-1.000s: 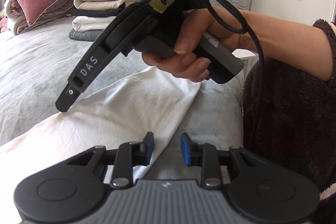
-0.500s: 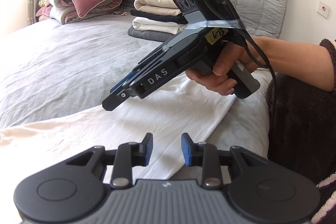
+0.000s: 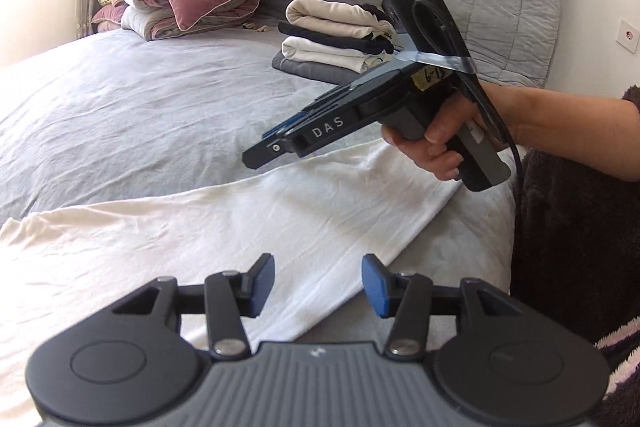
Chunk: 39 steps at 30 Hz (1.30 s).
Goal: Fold clothes
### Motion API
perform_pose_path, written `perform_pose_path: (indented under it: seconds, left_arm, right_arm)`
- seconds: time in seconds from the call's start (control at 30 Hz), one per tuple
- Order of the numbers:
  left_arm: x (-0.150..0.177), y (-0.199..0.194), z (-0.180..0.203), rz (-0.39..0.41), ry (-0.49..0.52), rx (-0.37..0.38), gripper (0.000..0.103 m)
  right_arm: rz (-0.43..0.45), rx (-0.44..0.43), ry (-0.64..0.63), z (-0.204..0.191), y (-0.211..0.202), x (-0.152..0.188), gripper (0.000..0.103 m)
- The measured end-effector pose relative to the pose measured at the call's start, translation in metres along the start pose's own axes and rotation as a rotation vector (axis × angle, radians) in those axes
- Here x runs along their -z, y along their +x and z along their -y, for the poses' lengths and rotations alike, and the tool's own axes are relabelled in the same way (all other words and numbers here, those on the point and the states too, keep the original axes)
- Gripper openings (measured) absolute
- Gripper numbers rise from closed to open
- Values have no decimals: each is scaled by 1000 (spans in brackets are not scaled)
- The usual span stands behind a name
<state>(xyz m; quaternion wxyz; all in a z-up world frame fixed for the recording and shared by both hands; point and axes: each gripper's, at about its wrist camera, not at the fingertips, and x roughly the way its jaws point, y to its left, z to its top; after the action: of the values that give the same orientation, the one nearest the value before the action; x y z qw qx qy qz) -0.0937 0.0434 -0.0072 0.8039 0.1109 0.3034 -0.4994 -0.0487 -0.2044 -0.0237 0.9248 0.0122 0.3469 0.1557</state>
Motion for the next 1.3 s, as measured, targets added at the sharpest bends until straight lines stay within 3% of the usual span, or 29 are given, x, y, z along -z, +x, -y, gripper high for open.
perform_pose_path:
  seconds: [0.07, 0.27, 0.33, 0.53, 0.67, 0.8, 1.07, 1.13, 1.2, 1.27, 1.3]
  left_arm:
    - [-4, -1, -1, -1, -17, -24, 63]
    - [-13, 4, -2, -63, -53, -171, 71]
    - [-15, 7, -5, -110, -93, -244, 72]
    - [-21, 3, -15, -172, -222, -370, 74]
    - [-25, -2, -19, -182, -275, -414, 75]
    - [-31, -10, -23, -154, -319, -410, 76]
    - [-30, -14, -30, -149, -375, -403, 77]
    - [-32, -15, -32, -144, -388, -392, 77]
    - [-33, -15, -33, -137, -398, -371, 77]
    - [-35, -15, -34, -126, -426, -316, 77]
    - [-36, -15, -35, -119, -447, -276, 77]
  right_arm:
    - [-1, 59, 61, 9, -16, 4, 47]
    - [19, 243, 208, 22, -71, 36, 59]
    - [20, 315, 238, 22, -91, 52, 61]
    - [48, 512, 375, 16, -141, 92, 64]
    - [41, 525, 466, 18, -148, 110, 64]
    - [20, 614, 455, 15, -139, 117, 64]
    - [55, 671, 456, 16, -118, 127, 65]
    - [61, 683, 444, 13, -115, 127, 62]
    - [71, 669, 443, 12, -114, 126, 49]
    - [78, 651, 441, 10, -113, 122, 22]
    - [79, 639, 440, 9, -112, 121, 14]
